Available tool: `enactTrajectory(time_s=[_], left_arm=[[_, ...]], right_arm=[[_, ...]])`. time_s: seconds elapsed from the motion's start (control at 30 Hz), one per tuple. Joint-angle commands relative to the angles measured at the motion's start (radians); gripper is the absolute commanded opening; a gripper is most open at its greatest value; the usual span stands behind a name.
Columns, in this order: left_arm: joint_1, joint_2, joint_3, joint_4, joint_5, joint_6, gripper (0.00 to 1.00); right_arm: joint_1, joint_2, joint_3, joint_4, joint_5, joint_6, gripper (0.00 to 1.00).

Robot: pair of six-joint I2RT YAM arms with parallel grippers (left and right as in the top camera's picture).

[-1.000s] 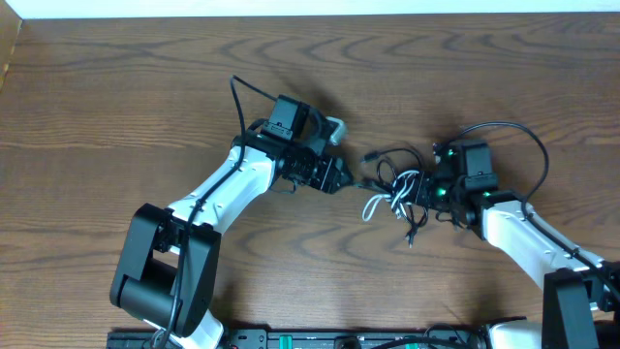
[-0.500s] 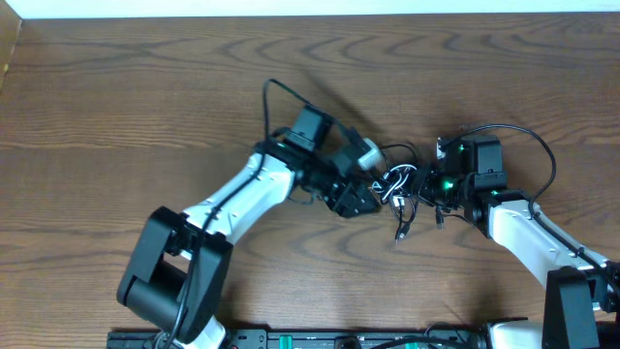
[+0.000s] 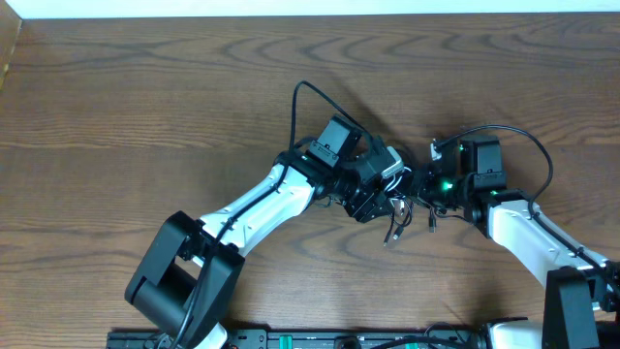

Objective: Untangle cables

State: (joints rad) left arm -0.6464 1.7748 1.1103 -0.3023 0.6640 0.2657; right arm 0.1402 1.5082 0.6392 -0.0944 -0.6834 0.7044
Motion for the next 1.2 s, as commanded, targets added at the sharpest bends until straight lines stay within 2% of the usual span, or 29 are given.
enactTrajectory(time_s=[0.0, 0.07, 0.17, 0.3, 0.5, 0.73, 0.97, 1.17], left_arm=[[0.002, 0.029, 0.006, 0.016, -0.088, -0.051, 0.67], [0.002, 0.029, 0.006, 0.018, -0.090, -0.052, 0.61], [0.002, 0.029, 0.006, 0.021, -0.090, -0.051, 0.28], [0.002, 0.029, 0.006, 0.020, -0.142, -0.051, 0.09], [0.002, 0.029, 0.006, 0.020, -0.338, -0.128, 0.08], [0.002, 0.029, 0.006, 0.016, -0.700, -0.280, 0.07], [0.002, 0.029, 0.006, 0.015, -0.782, -0.313, 0.08], [0.003, 0.029, 0.006, 0.005, -0.947, -0.393, 0.07]], right_arm=[[0.030, 0.003, -0.005, 0.002, -0.061, 0.005, 0.01], [0.042, 0.003, -0.005, 0.003, -0.064, 0.005, 0.01], [0.050, 0.003, -0.005, 0.011, -0.082, 0.005, 0.01], [0.050, 0.003, -0.005, 0.039, -0.137, 0.005, 0.01], [0.050, 0.003, -0.005, 0.027, -0.139, -0.008, 0.01], [0.050, 0.003, -0.005, -0.045, -0.138, -0.085, 0.01], [0.050, 0.003, -0.005, -0.129, -0.140, -0.161, 0.01], [0.049, 0.003, -0.005, -0.227, -0.177, -0.276, 0.01]])
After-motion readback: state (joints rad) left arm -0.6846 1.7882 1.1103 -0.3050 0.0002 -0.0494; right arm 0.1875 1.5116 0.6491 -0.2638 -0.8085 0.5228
